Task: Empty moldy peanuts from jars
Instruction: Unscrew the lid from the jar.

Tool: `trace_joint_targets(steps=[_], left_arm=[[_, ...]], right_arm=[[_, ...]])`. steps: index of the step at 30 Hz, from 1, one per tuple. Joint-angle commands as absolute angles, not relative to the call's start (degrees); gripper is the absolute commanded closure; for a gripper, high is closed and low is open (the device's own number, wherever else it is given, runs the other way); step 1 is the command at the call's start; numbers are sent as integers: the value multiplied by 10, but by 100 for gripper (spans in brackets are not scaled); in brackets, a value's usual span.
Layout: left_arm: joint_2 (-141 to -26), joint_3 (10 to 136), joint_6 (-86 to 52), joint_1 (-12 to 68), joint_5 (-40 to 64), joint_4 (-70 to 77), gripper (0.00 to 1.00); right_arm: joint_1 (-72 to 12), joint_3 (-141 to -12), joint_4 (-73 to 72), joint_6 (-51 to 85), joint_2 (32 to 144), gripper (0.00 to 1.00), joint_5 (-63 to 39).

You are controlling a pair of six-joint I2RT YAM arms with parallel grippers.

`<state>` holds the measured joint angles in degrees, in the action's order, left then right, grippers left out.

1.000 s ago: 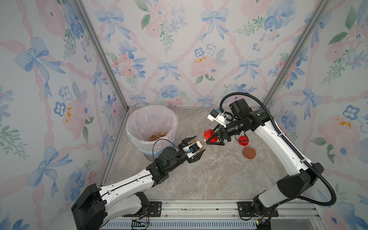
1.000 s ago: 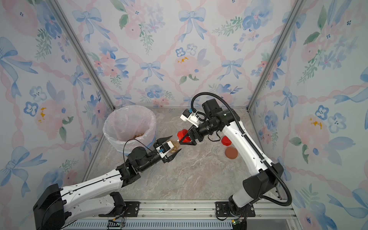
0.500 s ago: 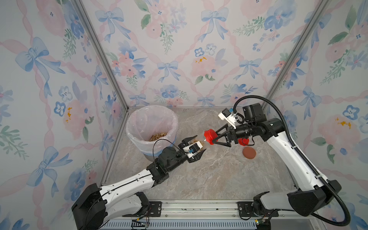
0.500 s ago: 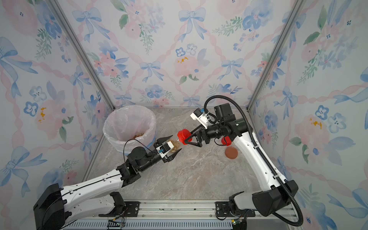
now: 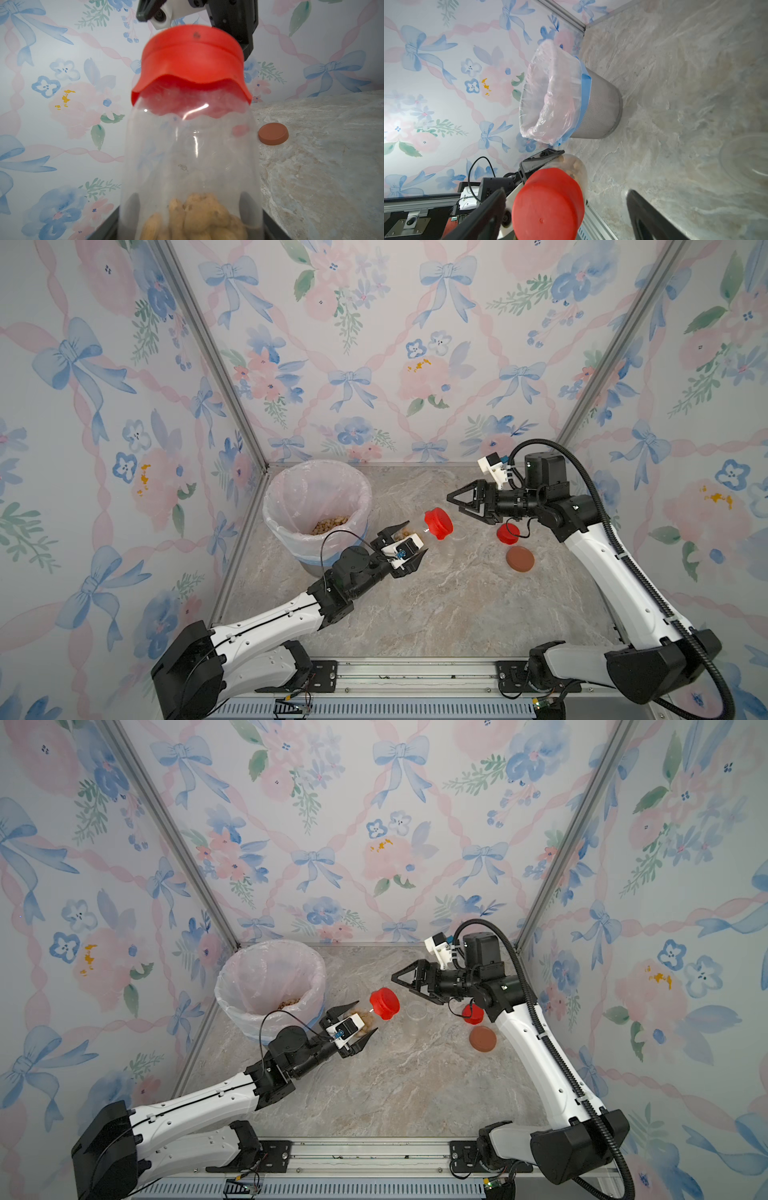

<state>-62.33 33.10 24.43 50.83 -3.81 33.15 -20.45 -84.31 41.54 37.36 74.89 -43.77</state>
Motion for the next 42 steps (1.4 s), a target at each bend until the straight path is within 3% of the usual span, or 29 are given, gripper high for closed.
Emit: trace_joint_targets(steps=[1,25,37,42], left_arm=[[-626,342,259,505,-55,351,82],[-643,347,272,505,-64,351,83],[-642,348,275,505,-65,351,83],[-639,350,269,505,-56,351,84]], right_arm=[[-233,-897,536,410,745,10,-371],[-298,-957,562,412,820,13,-355],[-317,-955,584,379,830,25,-338],[-322,-965,607,313,840,37,-325]])
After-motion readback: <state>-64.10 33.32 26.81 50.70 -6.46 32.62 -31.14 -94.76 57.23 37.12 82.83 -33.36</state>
